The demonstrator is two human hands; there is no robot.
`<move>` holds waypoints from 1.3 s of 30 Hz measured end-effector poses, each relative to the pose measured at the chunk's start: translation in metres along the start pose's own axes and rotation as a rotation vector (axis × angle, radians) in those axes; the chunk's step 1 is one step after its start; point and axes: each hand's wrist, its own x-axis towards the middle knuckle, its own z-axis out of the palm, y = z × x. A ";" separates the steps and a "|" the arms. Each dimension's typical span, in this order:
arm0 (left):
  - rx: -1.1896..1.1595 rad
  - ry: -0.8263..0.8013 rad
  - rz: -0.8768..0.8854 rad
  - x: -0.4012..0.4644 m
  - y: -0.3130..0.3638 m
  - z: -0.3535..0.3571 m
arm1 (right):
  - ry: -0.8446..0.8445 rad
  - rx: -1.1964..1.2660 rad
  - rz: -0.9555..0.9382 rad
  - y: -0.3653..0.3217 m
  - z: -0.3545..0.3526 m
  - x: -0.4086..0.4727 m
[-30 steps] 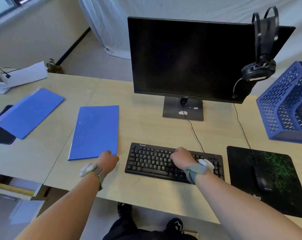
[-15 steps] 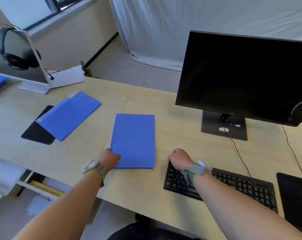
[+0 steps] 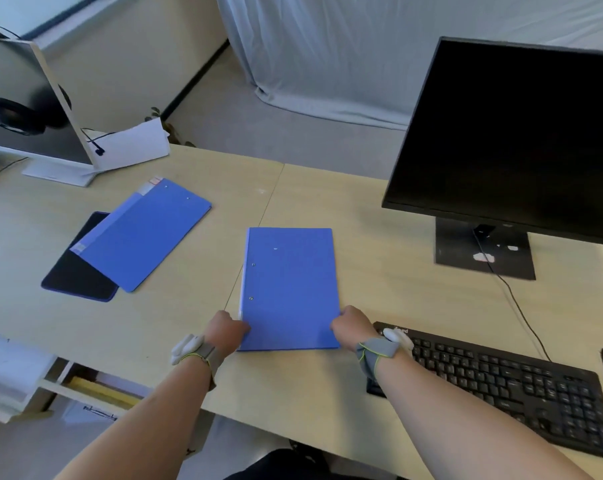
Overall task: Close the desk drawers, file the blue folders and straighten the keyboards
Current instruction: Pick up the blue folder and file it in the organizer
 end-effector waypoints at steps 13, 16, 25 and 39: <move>-0.156 -0.101 -0.020 0.015 -0.010 -0.005 | -0.026 0.076 0.049 -0.006 0.010 -0.003; -0.217 -0.162 0.013 0.008 -0.010 -0.004 | -0.024 0.088 0.060 -0.005 0.006 -0.006; -0.314 -0.150 0.101 -0.029 0.010 -0.005 | -0.005 0.027 0.000 0.019 -0.022 -0.023; -0.728 0.016 0.069 -0.157 0.033 0.048 | 0.137 0.036 -0.289 0.124 -0.118 -0.080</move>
